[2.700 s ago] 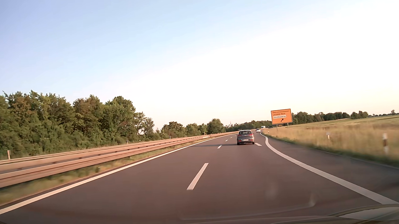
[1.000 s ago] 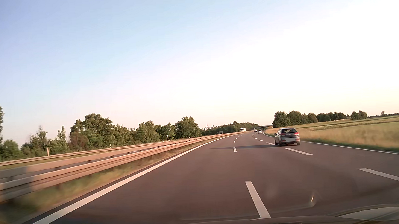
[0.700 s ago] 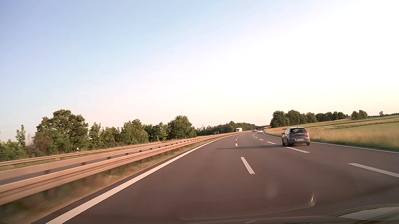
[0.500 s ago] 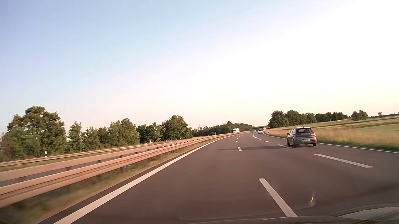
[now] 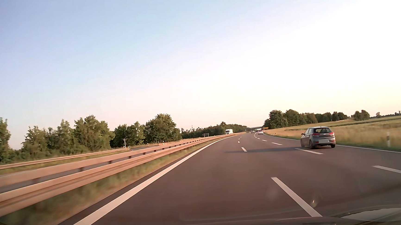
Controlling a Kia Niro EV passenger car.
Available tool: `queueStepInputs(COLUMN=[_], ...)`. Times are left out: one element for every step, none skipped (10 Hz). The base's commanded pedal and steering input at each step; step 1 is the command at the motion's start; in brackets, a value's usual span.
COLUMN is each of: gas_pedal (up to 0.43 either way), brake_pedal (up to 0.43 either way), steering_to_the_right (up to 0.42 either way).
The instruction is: Follow the waypoints while adhering to traffic rules and regulations
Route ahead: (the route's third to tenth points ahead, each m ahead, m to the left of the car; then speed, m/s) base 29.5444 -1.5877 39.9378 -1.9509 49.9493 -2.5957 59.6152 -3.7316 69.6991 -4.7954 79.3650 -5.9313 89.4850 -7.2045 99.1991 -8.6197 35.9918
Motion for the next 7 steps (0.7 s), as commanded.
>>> queueStepInputs(gas_pedal=[0.520,0.520,0.520,0.520,0.520,0.520,0.520], brake_pedal=[0.018,0.018,0.018,0.018,0.018,0.018,0.018], steering_to_the_right=[0.015,0.015,0.015,0.015,0.015,0.015,0.014])
